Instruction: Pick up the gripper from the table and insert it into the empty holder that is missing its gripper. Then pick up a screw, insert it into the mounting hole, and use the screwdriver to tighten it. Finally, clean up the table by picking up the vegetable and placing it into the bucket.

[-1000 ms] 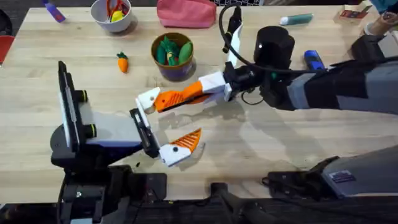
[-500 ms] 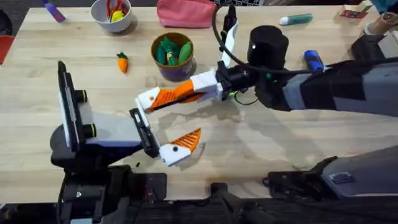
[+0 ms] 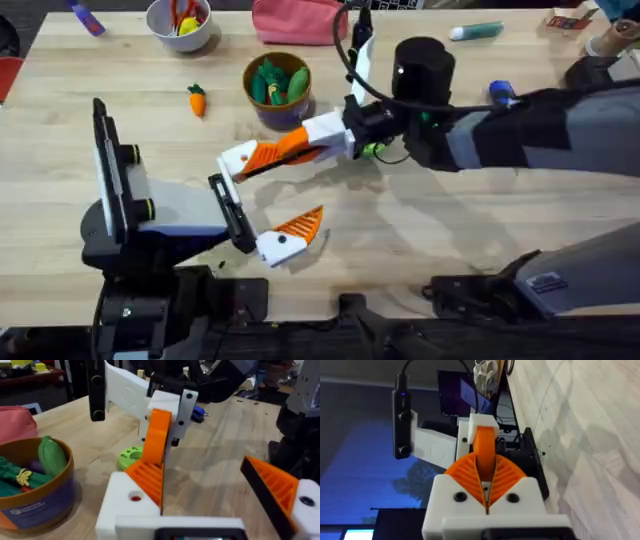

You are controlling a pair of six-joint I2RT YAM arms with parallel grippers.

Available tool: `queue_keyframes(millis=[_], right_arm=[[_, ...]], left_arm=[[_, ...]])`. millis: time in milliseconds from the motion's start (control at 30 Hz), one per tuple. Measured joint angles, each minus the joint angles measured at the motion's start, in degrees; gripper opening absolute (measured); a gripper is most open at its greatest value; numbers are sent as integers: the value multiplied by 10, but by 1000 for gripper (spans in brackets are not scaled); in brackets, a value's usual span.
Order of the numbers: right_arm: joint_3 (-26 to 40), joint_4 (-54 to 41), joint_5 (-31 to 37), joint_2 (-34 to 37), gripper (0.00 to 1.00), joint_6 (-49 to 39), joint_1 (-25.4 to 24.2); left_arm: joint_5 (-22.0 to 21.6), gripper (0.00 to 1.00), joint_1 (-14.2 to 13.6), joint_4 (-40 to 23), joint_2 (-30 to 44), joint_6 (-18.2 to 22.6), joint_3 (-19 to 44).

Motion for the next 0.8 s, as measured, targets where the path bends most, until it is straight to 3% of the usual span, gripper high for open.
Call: queue_keyframes(millis=[800], right_arm=[[14,-1,-7,10,8,8,1]], left_arm=[[0,985,0,0,0,0,0]])
